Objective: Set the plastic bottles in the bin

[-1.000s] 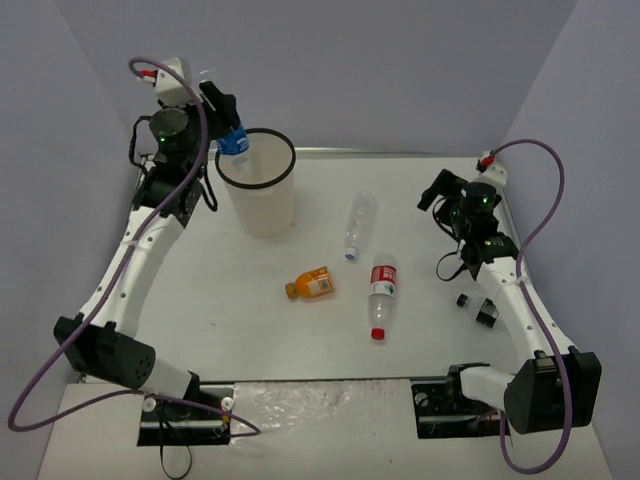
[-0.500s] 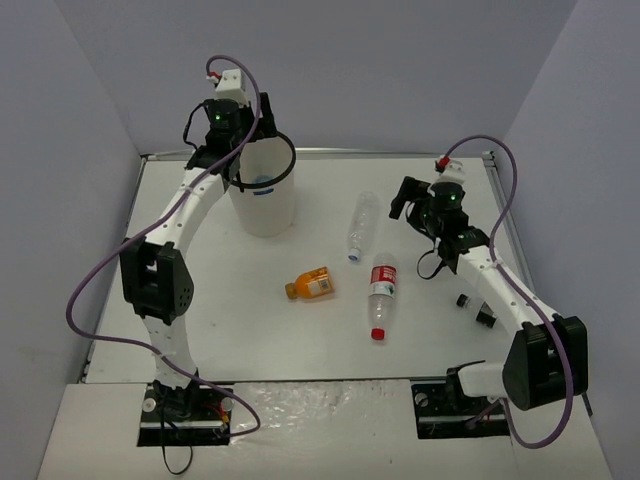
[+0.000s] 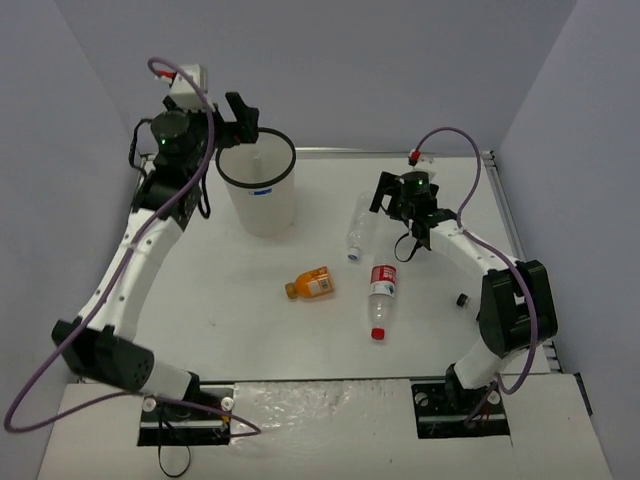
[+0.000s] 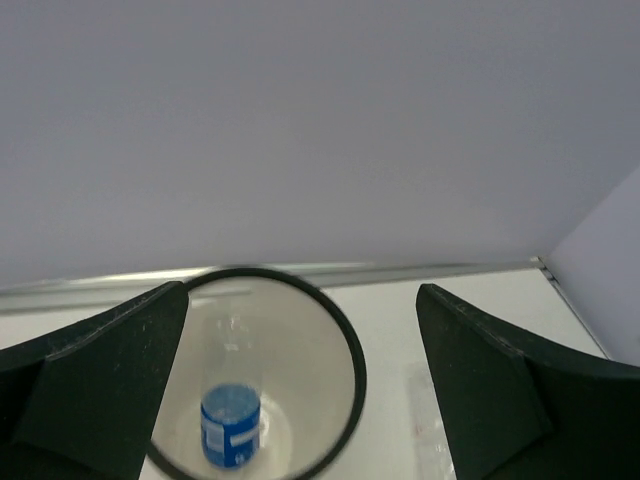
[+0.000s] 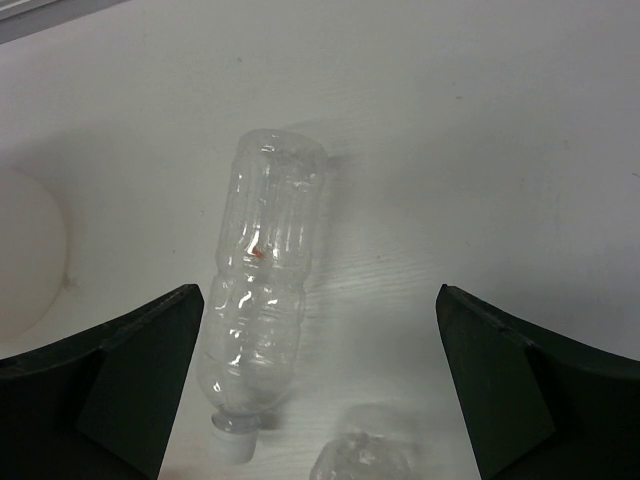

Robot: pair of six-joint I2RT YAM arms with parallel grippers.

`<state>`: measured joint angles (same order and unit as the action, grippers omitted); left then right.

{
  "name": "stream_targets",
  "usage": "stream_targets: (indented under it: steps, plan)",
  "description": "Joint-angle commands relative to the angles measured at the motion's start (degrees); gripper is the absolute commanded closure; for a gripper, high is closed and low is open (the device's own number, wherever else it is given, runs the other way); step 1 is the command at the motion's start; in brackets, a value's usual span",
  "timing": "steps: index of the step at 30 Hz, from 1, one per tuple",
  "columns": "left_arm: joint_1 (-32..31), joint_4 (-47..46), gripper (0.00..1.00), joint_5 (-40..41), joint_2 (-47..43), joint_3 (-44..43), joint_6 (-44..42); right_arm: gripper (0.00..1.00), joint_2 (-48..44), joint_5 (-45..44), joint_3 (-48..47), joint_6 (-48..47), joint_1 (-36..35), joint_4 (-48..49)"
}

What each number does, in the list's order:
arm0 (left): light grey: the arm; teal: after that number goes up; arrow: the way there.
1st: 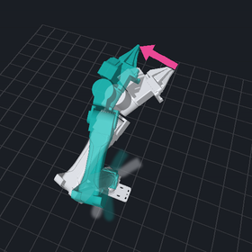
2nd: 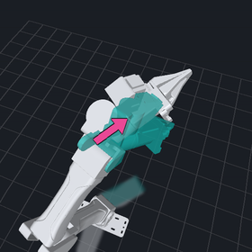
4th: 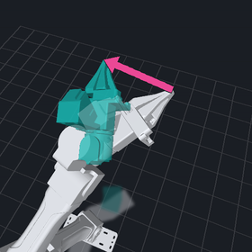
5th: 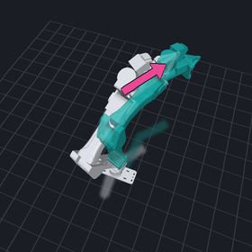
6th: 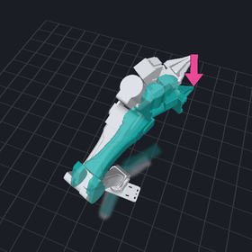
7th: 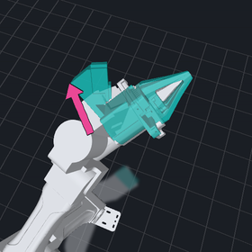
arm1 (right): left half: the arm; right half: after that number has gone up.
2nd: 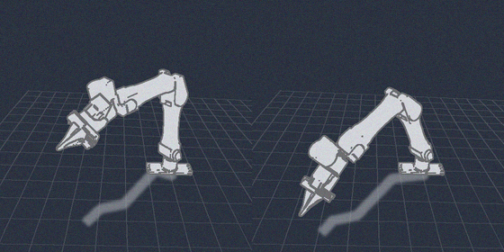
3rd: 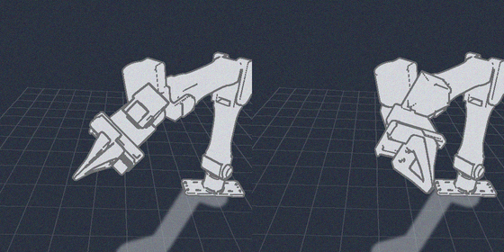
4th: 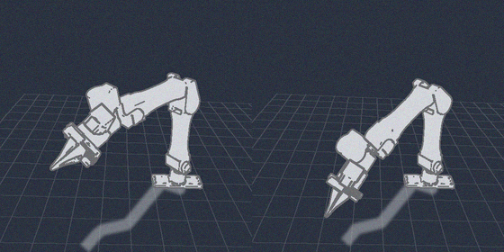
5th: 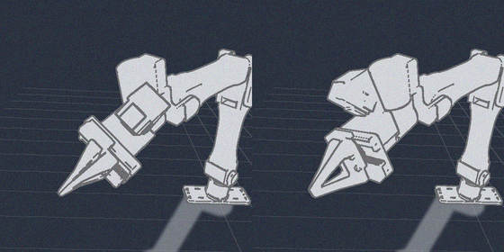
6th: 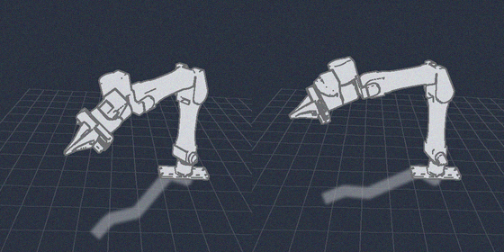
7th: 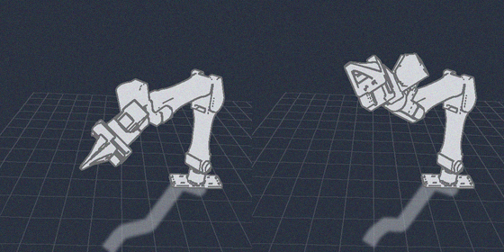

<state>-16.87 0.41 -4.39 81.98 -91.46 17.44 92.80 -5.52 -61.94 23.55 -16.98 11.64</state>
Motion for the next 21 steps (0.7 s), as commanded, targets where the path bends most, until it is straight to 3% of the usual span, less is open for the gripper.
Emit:
stream_targets:
  steps: [1,4,9,15,17,19,20,21]
  plan:
    - [-0.7,-0.8,0.03,0.7,-10.4,10.4,1.6,0.0,5.4,2.4,-6.7,4.1,-0.8,4.2]
    - [-0.7,7.2,0.03,9.6,-19.5,18.7,5.2,0.0,10.9,1.4,-10.2,7.0,-1.1,3.5]
    - [-0.6,17.9,0.03,29.1,-29.0,33.8,20.5,0.0,17.8,2.1,-13.5,9.3,-1.5,2.5]
    - [-0.6,23.8,0.03,34.2,-32.5,39.4,23.3,0.01,24.1,1.3,-17.4,10.8,-2.2,1.7]
    - [-0.6,23.0,0.03,33.9,-32.9,39.9,23.3,0.11,25.3,0.1,-18.8,10.7,-2.3,1.6]
    - [-0.6,22.0,0.03,33.3,-33.2,40.0,23.0,0.32,26.3,0.0,-20.0,10.5,-2.4,1.6]
    - [-0.6,21.9,0.03,33.3,-33.1,40.1,22.9,0.35,26.5,0.0,-20.0,10.4,-2.3,1.6]
    - [-0.5,21.6,0.03,33.0,-33.1,40.2,22.6,0.51,26.5,0.1,-20.2,10.4,-2.3,1.6]
